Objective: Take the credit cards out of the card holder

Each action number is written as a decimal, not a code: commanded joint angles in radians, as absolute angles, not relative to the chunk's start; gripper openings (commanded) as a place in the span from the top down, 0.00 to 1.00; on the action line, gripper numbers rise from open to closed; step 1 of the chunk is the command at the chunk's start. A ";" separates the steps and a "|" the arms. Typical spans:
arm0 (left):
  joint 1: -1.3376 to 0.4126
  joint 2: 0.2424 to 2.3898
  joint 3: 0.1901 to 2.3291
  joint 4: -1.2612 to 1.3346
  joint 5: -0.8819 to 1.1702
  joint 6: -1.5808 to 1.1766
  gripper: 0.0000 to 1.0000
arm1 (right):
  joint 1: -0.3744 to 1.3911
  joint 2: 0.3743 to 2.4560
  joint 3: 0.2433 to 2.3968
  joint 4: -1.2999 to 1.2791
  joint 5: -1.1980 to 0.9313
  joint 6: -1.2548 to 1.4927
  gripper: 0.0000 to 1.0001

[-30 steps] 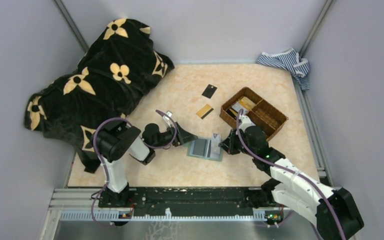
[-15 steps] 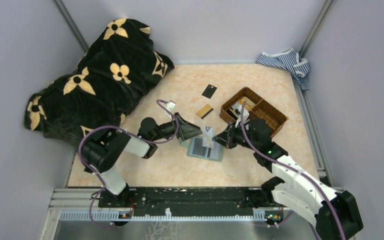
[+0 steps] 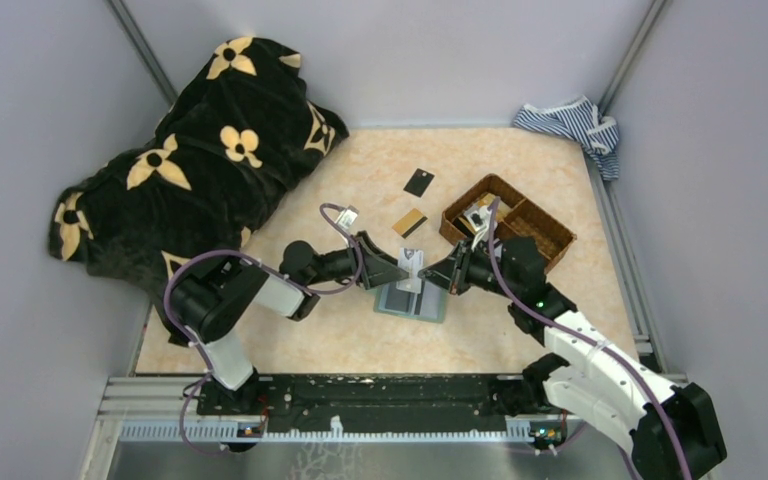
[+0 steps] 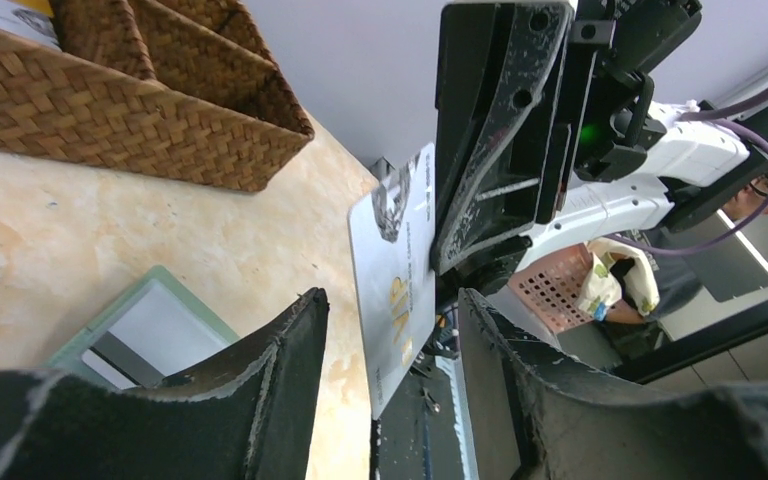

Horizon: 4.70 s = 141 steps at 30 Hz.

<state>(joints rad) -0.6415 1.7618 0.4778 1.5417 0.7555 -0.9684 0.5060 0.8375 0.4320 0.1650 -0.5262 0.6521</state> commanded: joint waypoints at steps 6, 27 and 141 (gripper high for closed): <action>-0.669 1.768 0.471 1.678 0.747 -0.972 0.57 | 0.495 0.831 0.456 0.254 -0.545 0.674 1.00; -0.669 1.617 0.471 1.389 0.686 -0.800 0.73 | 0.486 0.805 0.438 0.247 -0.543 0.676 1.00; -0.881 1.878 1.466 0.015 0.575 0.188 1.00 | 0.071 1.029 0.616 -0.150 0.169 0.586 0.89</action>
<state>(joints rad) -0.8761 1.8832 1.4395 -0.0246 0.5865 0.1596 0.0742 0.9520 0.5488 -0.2447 0.2718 0.6033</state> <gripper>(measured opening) 0.006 0.085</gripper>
